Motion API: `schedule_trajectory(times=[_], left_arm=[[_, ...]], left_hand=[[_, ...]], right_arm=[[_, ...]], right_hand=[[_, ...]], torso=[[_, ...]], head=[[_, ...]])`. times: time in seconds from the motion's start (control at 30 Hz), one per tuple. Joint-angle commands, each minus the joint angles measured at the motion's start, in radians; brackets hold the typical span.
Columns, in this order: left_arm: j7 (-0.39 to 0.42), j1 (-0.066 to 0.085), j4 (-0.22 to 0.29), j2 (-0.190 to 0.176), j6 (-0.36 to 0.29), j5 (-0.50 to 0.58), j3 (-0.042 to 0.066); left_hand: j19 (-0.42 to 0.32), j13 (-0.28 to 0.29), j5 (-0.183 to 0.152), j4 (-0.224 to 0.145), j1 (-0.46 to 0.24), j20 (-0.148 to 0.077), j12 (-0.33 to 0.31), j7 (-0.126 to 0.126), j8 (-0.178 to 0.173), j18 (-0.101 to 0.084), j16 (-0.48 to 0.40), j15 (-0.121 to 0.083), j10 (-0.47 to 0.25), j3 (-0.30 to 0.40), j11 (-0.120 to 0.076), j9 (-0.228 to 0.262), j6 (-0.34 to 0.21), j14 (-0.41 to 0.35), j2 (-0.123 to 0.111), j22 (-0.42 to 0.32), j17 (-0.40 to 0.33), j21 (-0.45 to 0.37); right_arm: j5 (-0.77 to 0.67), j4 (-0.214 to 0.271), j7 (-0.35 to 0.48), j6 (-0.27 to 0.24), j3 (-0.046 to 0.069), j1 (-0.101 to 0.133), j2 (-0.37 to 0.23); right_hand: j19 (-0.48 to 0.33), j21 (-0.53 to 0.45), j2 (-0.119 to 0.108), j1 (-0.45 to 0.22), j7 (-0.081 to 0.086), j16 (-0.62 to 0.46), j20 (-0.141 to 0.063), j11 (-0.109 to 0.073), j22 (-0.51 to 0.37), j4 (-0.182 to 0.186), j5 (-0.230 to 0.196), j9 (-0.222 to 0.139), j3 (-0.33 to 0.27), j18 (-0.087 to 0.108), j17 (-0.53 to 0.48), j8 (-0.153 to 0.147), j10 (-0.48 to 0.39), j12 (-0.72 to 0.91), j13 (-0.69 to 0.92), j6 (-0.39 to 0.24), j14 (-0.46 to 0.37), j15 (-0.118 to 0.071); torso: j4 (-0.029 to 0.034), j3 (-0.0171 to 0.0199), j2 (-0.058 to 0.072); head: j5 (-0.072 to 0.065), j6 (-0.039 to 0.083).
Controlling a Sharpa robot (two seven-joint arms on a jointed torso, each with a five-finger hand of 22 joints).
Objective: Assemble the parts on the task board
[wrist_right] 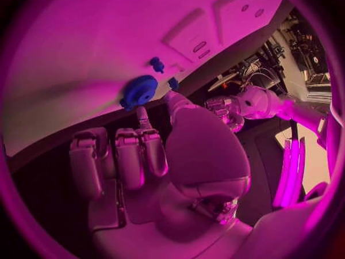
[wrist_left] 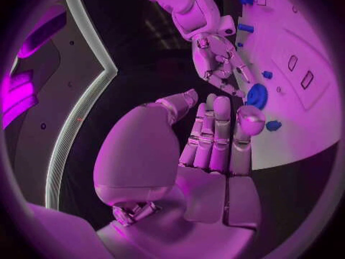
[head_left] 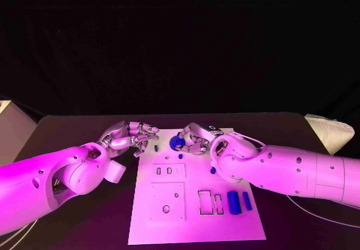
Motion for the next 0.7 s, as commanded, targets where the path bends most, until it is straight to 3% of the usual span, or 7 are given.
schedule_trajectory(times=[0.03, 0.17, 0.3, 0.4, 0.53, 0.7], left_arm=[[0.006, 0.001, 0.000, 0.005, 0.020, 0.003, 0.001], [0.005, 0.001, -0.002, 0.008, 0.021, 0.003, 0.001], [0.005, 0.001, -0.005, 0.010, 0.022, 0.003, 0.000], [0.005, 0.001, -0.007, 0.010, 0.022, 0.003, 0.000], [0.005, 0.001, -0.010, 0.010, 0.022, 0.003, 0.000], [0.005, 0.001, -0.011, 0.011, 0.022, 0.003, 0.000]], left_hand=[[-0.004, 0.001, -0.004, 0.000, -0.007, 0.003, 0.004, -0.002, -0.001, -0.015, 0.001, -0.001, -0.008, 0.003, 0.002, 0.001, -0.005, -0.003, 0.001, 0.001, 0.001, 0.006], [-0.004, 0.001, -0.004, 0.000, -0.007, 0.003, 0.004, -0.002, -0.001, -0.015, 0.001, -0.001, -0.008, 0.003, 0.002, 0.001, -0.005, -0.003, 0.001, 0.001, 0.001, 0.006], [-0.004, 0.001, -0.004, 0.000, -0.007, 0.003, 0.004, -0.002, -0.001, -0.015, 0.001, -0.001, -0.008, 0.003, 0.002, 0.001, -0.005, -0.003, 0.001, 0.001, 0.001, 0.006], [-0.004, 0.001, -0.004, 0.000, -0.007, 0.003, 0.004, -0.002, -0.001, -0.015, 0.001, -0.001, -0.008, 0.003, 0.002, 0.001, -0.005, -0.003, 0.001, 0.001, 0.001, 0.006], [-0.005, 0.003, -0.004, -0.002, -0.008, 0.003, 0.005, -0.003, -0.001, -0.014, 0.000, -0.001, -0.008, 0.006, 0.002, 0.002, -0.005, -0.004, 0.001, 0.002, 0.001, 0.007], [-0.005, 0.003, -0.004, -0.002, -0.008, 0.003, 0.005, -0.003, -0.001, -0.014, 0.000, -0.001, -0.008, 0.006, 0.002, 0.002, -0.005, -0.004, 0.001, 0.002, 0.001, 0.007]], right_arm=[[-0.002, -0.023, 0.012, 0.012, 0.000, 0.000, 0.018], [-0.014, -0.041, 0.003, 0.002, 0.000, -0.001, 0.033], [-0.044, -0.050, -0.011, -0.023, 0.000, -0.001, 0.042], [-0.064, -0.053, -0.016, -0.030, 0.000, -0.001, 0.044], [-0.076, -0.059, -0.015, -0.011, 0.000, -0.001, 0.049], [-0.071, -0.071, -0.009, 0.022, 0.000, -0.002, 0.059]], right_hand=[[0.105, 0.006, -0.005, 0.006, 0.002, 0.004, 0.005, 0.004, 0.263, -0.001, 0.004, -0.003, 0.012, -0.007, 0.212, -0.003, 0.058, 0.000, 0.214, 0.000, 0.090, 0.006], [0.105, 0.006, -0.012, 0.043, 0.004, 0.002, 0.006, 0.006, 0.263, -0.017, -0.004, -0.007, 0.039, -0.007, 0.208, -0.008, 0.053, -0.004, 0.209, -0.006, 0.089, 0.008], [0.105, 0.006, -0.027, 0.090, 0.006, 0.002, 0.008, 0.007, 0.263, -0.044, -0.033, -0.011, 0.071, -0.007, 0.208, -0.008, 0.053, -0.005, 0.210, -0.006, 0.090, 0.009], [0.105, 0.006, -0.038, 0.120, 0.005, 0.003, 0.007, 0.006, 0.263, -0.065, -0.049, -0.012, 0.089, -0.007, 0.210, -0.005, 0.054, -0.004, 0.211, 0.000, 0.090, 0.009], [0.105, 0.006, -0.050, 0.149, 0.004, 0.003, 0.007, 0.005, 0.263, -0.088, -0.053, -0.013, 0.112, -0.007, 0.212, -0.003, 0.056, -0.002, 0.213, 0.009, 0.090, 0.008], [0.105, 0.006, -0.056, 0.134, 0.004, 0.004, 0.006, 0.005, 0.263, -0.080, -0.058, -0.014, 0.114, -0.007, 0.213, -0.002, 0.056, -0.002, 0.213, 0.014, 0.091, 0.008]], torso=[[0.0024, -0.0001, 0.001], [0.0044, -0.0004, 0.001], [0.0023, -0.0017, 0.000], [-0.0001, -0.0007, 0.000], [-0.0023, 0.0003, 0.000], [-0.0017, 0.0006, -0.001]], head=[[0.000, -0.001], [0.001, -0.004], [0.002, -0.006], [0.004, -0.008], [0.004, -0.009], [0.004, -0.010]])
